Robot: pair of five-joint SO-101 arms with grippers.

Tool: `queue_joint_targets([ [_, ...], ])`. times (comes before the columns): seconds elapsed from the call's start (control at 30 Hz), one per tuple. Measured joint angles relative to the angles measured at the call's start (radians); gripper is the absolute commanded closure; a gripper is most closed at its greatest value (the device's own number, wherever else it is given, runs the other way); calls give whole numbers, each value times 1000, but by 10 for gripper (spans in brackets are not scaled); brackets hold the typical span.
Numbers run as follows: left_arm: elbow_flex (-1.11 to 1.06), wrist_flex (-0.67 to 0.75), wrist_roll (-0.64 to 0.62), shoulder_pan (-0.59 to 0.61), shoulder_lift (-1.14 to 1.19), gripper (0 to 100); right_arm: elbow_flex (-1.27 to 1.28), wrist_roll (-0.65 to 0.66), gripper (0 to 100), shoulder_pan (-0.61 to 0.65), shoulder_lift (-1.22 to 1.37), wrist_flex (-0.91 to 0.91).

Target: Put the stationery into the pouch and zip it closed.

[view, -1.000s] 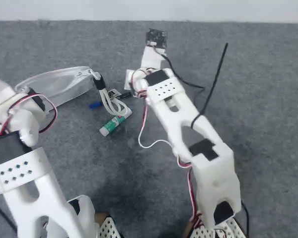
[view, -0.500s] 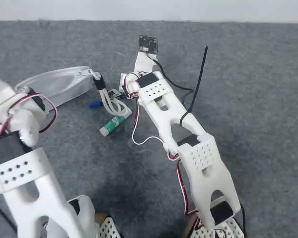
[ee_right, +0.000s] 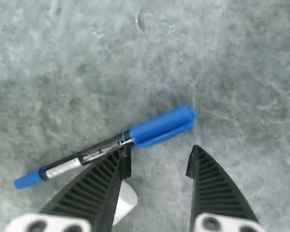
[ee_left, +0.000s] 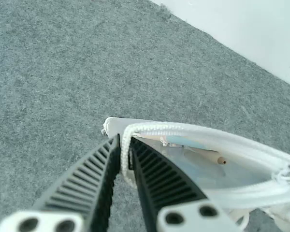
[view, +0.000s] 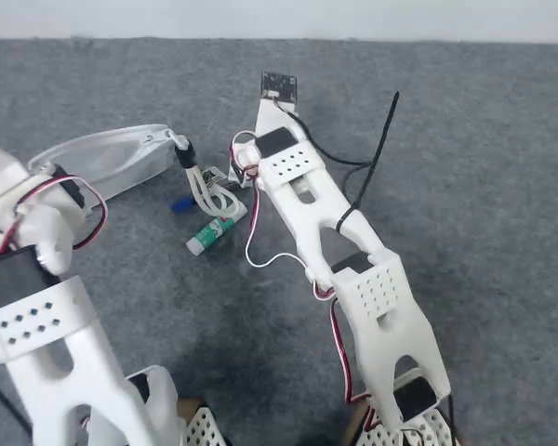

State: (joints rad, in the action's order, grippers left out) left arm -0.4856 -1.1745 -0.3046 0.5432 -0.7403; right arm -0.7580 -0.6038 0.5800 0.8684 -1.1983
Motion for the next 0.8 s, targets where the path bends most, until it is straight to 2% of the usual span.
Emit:
queue_joint_targets([
  [0.37,0,0,0,0,0,989,-84,-5,815,0,-2,-23],
  [0.53,0,0,0,0,0,989,-84,81,815,0,-2,-21],
  [0.7,0,15,0,0,0,989,-84,97,817,-3,-2,114],
  [0.8,0,18,0,0,0,989,-84,98,874,-3,17,207],
])
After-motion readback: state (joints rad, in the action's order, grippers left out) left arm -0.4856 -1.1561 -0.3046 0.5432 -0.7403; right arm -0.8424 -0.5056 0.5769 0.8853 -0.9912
